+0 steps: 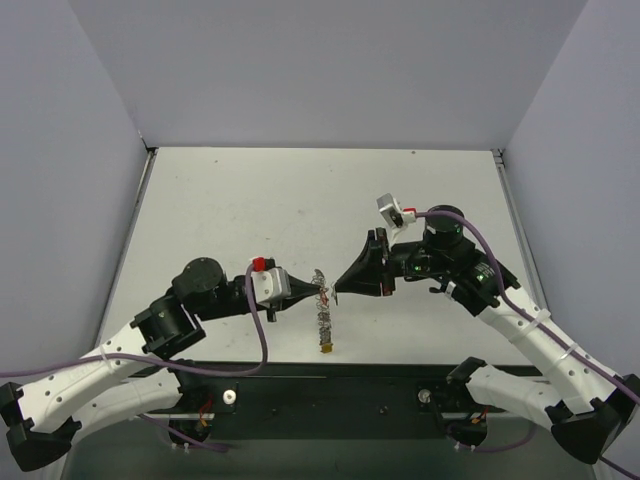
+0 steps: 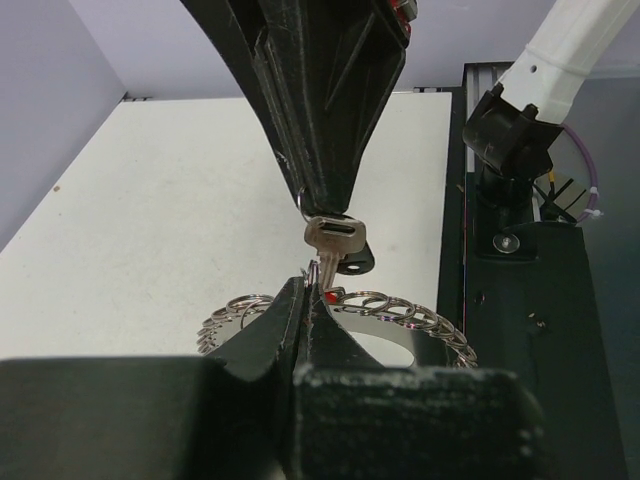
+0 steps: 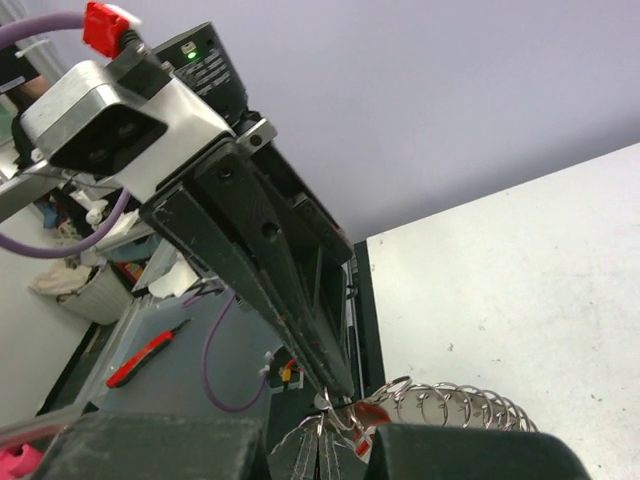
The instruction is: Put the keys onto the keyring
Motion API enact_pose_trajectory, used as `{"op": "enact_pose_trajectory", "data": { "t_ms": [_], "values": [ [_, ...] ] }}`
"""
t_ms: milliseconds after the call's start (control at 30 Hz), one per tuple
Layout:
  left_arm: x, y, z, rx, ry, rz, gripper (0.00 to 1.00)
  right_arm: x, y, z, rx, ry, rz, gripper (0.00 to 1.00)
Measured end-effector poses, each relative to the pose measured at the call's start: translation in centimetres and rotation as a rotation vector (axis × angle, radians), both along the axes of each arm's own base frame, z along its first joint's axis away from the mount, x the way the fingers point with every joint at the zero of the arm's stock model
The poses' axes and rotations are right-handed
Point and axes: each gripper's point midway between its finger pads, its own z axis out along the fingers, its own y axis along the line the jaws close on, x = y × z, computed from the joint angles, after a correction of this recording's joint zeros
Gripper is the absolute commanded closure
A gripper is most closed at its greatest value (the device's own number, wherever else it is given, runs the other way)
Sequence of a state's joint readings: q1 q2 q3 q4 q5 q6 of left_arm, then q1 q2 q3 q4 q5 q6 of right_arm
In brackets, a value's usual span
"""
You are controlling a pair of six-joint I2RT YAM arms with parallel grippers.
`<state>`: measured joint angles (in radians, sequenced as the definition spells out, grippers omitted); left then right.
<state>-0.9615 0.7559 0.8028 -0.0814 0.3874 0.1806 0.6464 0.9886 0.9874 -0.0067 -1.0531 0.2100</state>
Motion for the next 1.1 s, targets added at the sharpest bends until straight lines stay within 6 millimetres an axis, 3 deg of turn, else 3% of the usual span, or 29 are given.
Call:
{"op": "enact_pose_trajectory", "data": {
  "t_ms": [433, 700, 1100],
  "values": [
    [0.9, -0.5, -0.5, 0.015, 0.007, 0.067, 1.00, 1.3, 0.3, -0.1, -0.023, 0.046, -0.080, 1.00],
    [1.8, -0.6, -0.5, 0.006, 0.016, 0.116, 1.00, 0.7, 0.6, -0.4, -0.043, 0.063, -0.068, 1.00],
    [1.5, -0.8, -0.2, -0.004, 0.012, 0.106, 1.00, 1.3, 0.7, -1.4, -0.089, 0.087, -0.115, 1.00]
  ]
}}
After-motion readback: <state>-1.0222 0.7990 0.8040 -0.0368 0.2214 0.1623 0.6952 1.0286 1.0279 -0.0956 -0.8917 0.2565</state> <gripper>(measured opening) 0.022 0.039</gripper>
